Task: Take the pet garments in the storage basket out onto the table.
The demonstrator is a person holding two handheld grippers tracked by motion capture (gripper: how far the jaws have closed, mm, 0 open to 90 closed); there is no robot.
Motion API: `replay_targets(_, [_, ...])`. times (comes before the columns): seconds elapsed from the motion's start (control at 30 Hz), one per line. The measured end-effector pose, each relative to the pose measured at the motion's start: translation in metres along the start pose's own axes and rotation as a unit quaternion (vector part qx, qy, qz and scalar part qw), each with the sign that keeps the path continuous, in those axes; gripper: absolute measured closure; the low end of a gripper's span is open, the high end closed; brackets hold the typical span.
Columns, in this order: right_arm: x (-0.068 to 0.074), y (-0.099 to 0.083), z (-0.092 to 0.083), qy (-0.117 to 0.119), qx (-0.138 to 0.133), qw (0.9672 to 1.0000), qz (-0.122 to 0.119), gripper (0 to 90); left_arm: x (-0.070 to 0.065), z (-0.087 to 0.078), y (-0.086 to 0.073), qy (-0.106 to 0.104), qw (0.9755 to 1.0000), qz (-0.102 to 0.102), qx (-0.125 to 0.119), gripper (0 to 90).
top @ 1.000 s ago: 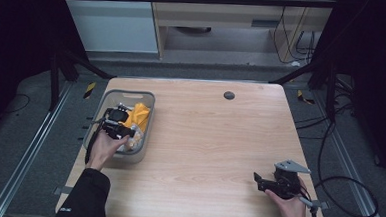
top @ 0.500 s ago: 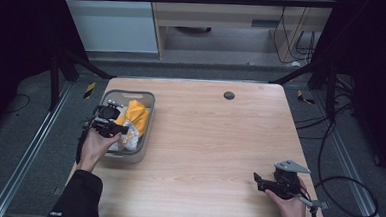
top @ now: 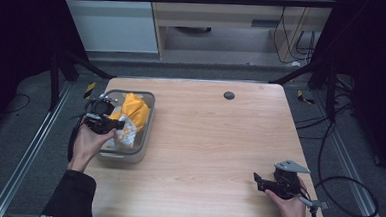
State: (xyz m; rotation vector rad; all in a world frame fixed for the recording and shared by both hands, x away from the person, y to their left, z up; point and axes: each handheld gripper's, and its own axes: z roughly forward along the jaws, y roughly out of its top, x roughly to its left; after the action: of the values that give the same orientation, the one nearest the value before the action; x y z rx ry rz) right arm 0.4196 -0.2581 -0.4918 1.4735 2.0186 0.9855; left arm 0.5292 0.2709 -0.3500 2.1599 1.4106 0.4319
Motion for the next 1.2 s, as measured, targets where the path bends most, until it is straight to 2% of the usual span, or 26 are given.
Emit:
replay_targets(0.43, [0.001,0.000,0.000,0.000,-0.003,1.0000,-0.003,14.3,-0.004,-0.030,0.002,-0.011,0.9993,0.021,-0.028,83.6])
replay_targets(1.03, [0.001,0.000,-0.001,-0.002,-0.005,1.0000,-0.005,14.3,-0.015,-0.051,0.006,-0.041,0.9969,0.049,-0.047,83.6])
replay_targets(1.2, [0.000,0.001,-0.002,-0.002,-0.010,0.9999,-0.002,14.4,-0.022,-0.056,0.009,-0.049,0.9956,0.063,-0.048,83.6])
